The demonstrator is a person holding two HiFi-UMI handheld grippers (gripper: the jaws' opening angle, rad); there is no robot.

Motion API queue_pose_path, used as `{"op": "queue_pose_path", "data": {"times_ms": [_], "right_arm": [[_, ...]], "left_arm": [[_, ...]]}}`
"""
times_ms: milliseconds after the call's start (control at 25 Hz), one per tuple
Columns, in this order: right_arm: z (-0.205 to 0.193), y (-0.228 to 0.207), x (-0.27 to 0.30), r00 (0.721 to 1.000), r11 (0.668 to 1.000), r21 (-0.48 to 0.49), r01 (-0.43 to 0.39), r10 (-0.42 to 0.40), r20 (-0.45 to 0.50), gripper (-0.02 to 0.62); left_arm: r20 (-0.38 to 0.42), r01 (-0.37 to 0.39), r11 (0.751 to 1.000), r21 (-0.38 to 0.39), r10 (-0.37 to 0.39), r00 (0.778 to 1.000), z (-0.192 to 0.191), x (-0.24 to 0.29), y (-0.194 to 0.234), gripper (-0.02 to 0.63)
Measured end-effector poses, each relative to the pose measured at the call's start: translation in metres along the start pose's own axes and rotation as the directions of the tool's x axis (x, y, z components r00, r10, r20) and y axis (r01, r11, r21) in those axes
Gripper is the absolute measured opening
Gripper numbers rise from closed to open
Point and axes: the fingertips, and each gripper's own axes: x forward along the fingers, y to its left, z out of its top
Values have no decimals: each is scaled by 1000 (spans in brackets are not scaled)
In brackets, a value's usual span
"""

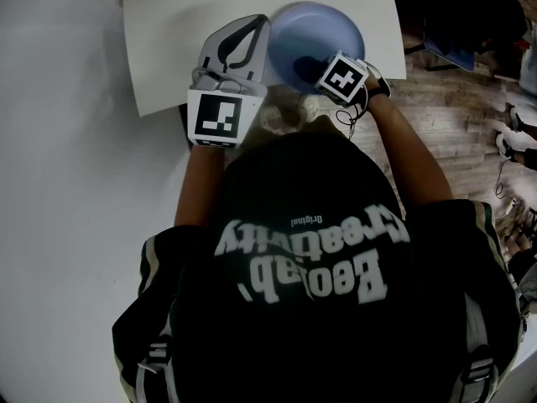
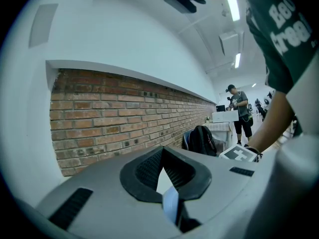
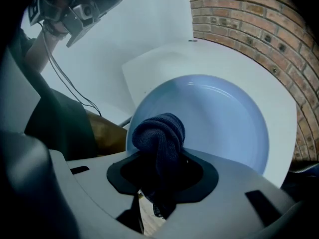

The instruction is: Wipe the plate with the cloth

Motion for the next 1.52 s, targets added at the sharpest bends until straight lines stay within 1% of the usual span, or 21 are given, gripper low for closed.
{"op": "queue_pose_path", "data": {"times_ms": [200,440,640,720,760,880,1040,1200,1400,1520], "right_arm": [[13,-4,7,1000,999,-46,9,-9,-12,130],[30,-15,11,1000,996,-90,21,-22,-6,132],[46,-30,13,999,993,-105,46,-45,9,132],[50,-35,12,999,993,-106,55,-54,9,132],[51,-39,12,998,993,-102,61,-60,8,132],[55,-52,11,995,992,-82,97,-95,28,132],[56,-69,9,988,989,-38,146,-144,52,132],[46,-79,6,988,988,11,153,-153,36,132],[36,-97,-2,978,979,33,203,-204,42,133],[25,-103,-8,977,975,65,210,-213,32,133]], "left_arm": [[2,-30,1000,6,30,1000,-4,-4,8,2],[-14,-70,998,-11,69,997,-9,-12,17,2],[-24,-86,996,2,86,996,-11,-13,21,2],[-18,-92,996,-9,92,996,-10,-13,22,2],[-15,-95,995,-15,94,995,-10,-12,22,2],[-26,-93,996,7,93,995,-10,-12,21,2],[-38,-86,996,16,86,996,-14,-13,20,2],[-22,-76,997,-4,75,997,-14,-9,18,2],[-28,-58,998,11,59,998,-9,-2,14,2],[-27,-47,999,15,48,998,-6,2,11,2]]}}
